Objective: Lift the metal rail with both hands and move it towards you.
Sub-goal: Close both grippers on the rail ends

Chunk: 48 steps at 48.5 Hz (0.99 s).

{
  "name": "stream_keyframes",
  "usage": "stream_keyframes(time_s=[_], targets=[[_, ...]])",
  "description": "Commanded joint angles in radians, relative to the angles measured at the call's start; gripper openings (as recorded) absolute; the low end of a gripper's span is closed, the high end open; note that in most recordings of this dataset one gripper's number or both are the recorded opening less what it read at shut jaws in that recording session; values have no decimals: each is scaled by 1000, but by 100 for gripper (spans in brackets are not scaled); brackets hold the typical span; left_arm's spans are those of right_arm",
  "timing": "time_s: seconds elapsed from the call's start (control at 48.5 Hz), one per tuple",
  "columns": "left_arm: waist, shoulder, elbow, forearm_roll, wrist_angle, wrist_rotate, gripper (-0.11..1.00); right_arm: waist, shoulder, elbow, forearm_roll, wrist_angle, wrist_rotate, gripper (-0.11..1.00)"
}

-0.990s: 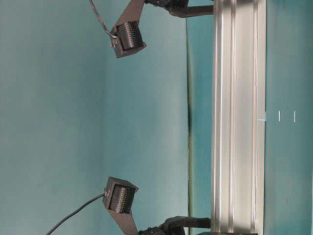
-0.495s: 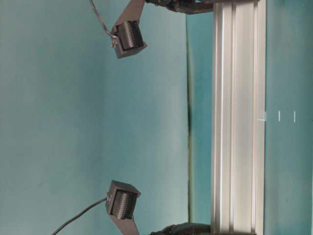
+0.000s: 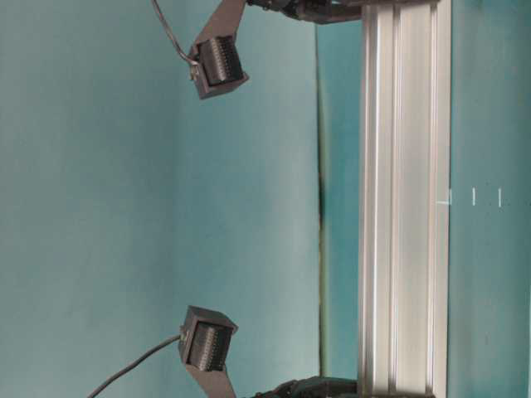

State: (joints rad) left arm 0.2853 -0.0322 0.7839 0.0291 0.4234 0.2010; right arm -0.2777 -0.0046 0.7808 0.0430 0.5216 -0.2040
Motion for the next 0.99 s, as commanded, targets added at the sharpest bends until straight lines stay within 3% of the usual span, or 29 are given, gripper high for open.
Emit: stream_keyframes(time_s=[0.0,0.351,0.701,0.97], targets=[[8,-40,-29,3,23,-3,32,-15,-20,-34,9,25,3,41],[-5,-195,-170,2,334,-20,32,-28,-143,-189,34,328,3,41],[-32,-304,-330,2,603,-97,32,-21,-279,-368,75,627,9,41],[-67,-301,-508,2,770,-178,32,-6,-305,-511,75,841,127,41]])
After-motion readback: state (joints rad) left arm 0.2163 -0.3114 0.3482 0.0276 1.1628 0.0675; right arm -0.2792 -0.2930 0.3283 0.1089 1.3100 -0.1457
